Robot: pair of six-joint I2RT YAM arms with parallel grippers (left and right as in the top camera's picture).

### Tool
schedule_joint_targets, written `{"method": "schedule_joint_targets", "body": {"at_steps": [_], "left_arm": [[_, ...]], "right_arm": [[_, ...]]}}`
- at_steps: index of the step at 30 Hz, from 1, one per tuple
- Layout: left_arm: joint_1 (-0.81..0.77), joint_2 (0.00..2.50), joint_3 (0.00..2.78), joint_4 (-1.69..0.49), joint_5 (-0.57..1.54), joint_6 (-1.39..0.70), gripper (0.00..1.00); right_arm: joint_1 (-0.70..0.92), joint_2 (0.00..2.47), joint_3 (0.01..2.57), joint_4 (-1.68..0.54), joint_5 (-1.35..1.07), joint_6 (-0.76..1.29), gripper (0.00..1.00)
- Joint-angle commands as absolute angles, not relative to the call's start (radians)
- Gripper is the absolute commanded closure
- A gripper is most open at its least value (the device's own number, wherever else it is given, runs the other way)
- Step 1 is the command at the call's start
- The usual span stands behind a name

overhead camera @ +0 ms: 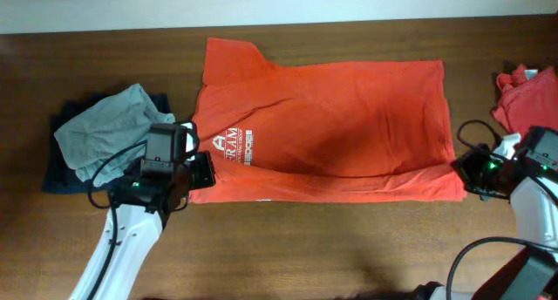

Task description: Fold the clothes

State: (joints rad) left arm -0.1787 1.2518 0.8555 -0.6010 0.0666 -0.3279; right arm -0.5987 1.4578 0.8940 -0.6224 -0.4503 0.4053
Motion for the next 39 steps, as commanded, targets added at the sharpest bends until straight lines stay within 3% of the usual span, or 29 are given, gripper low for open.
{"method": "schedule_joint_targets", "body": {"at_steps": [1, 27, 32, 35, 39], "left_arm": [[-0.174, 1.295, 0.870, -0.590, 0.028, -0.283, 0.98], [-0.174, 1.396, 0.870, -0.548, -0.035, -0.282, 0.98], [-0.174, 1.396, 0.870, -0.529, -0.035, -0.282, 0.93], [-0.174, 1.396, 0.870, -0.513, -0.036, -0.282, 0.77], [-0.174, 1.396, 0.870, -0.509, -0.076, -0.282, 0.29]], "right_arm": [[-0.569, 1.475, 0.910, -0.570, -0.471, 0.442, 0.96], [-0.555, 1.551, 0.910, -0.369, -0.389, 0.559, 0.95], [-0.556, 1.567, 0.910, -0.345, -0.400, 0.559, 0.82], [-0.556, 1.567, 0.911, -0.316, -0.437, 0.559, 0.73], [-0.556, 1.563, 0.911, -0.301, -0.516, 0.558, 0.61]]}}
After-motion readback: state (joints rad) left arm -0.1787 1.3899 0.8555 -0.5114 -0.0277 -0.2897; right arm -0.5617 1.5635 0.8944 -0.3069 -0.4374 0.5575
